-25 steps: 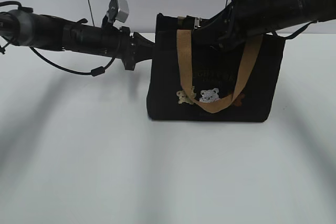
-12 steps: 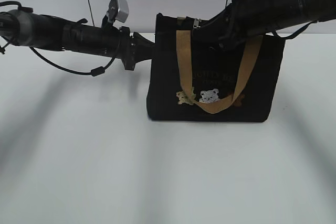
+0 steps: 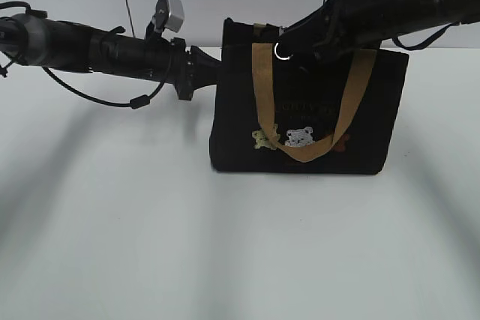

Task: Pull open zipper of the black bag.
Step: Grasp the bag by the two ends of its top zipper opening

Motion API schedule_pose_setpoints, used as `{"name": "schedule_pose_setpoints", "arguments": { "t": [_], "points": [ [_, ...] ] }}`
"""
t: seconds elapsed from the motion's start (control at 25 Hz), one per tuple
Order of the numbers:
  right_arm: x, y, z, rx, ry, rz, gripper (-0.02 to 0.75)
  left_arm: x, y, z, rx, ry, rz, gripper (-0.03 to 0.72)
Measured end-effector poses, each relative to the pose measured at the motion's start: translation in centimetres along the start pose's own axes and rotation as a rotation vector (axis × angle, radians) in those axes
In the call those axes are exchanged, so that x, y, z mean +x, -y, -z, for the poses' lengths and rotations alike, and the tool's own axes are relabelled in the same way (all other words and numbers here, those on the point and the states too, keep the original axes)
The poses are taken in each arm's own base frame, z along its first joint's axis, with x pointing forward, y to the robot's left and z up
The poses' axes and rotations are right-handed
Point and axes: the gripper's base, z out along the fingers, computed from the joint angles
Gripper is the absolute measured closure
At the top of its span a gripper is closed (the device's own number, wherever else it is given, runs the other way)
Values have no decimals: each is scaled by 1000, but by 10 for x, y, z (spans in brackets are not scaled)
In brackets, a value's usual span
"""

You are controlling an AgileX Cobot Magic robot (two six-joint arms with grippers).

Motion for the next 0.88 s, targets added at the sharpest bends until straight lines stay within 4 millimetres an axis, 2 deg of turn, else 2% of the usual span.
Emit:
{"name": "schedule_pose_setpoints", "arguments": {
  "t": [0.16,0.36,0.88],
  "points": [
    [0,0,0,0,0,-12,667,0,0,0,0,0,0,670],
    [1,0,0,-1,-8,-40,753,0,0,0,0,0,0,670],
    [-2,-2,7,5,-32,-100,753,0,0,0,1,1,0,670]
  ]
}}
